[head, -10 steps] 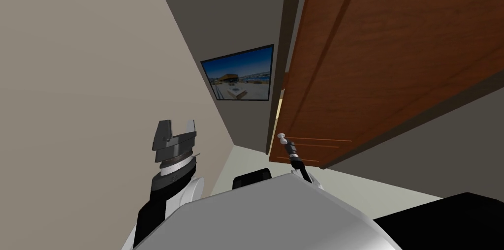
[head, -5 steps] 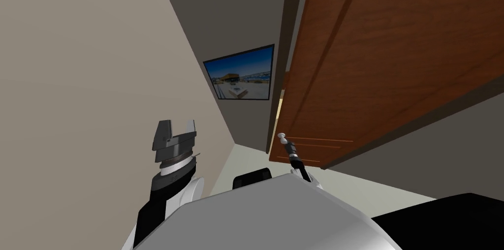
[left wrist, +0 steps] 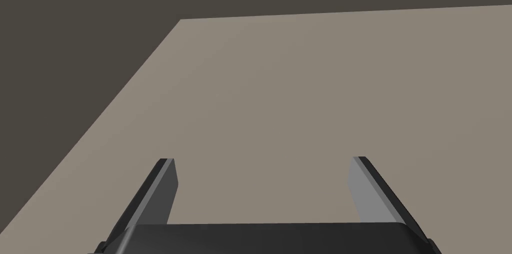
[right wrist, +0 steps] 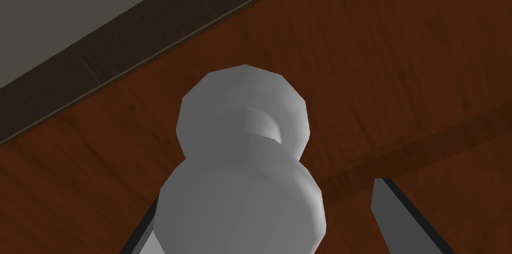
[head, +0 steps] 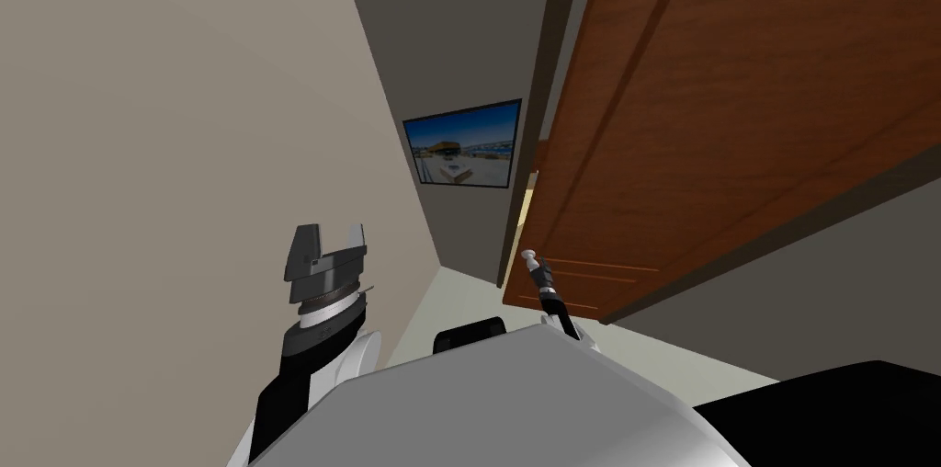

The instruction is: Pull the door open

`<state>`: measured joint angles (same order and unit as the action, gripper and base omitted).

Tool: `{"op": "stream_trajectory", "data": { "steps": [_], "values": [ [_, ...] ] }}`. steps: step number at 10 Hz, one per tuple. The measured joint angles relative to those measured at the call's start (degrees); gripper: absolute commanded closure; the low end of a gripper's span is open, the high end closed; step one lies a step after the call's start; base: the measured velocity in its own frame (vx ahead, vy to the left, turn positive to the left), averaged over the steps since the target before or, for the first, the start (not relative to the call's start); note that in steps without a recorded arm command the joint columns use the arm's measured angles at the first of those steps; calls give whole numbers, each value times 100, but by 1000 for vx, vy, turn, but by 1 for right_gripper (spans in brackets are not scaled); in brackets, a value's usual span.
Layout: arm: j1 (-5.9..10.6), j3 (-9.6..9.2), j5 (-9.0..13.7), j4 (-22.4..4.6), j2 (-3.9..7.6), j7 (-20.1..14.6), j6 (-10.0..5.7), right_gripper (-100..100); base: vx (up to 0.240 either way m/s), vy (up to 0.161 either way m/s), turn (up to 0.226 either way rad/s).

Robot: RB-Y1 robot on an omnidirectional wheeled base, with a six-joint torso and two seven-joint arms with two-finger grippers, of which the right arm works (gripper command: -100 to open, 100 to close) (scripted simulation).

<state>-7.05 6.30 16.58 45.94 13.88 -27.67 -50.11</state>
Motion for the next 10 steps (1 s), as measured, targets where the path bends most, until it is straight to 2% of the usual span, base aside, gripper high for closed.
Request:
{"op": "stream_trajectory", "data": {
  "steps": [3, 10],
  "values": [
    [64, -6, 148, 2, -109, -460, -2, -100, -98, 3, 84],
    [125, 22, 491, 118, -332, -1444, 117, -100, -69, -20, 74]
  ]
}}
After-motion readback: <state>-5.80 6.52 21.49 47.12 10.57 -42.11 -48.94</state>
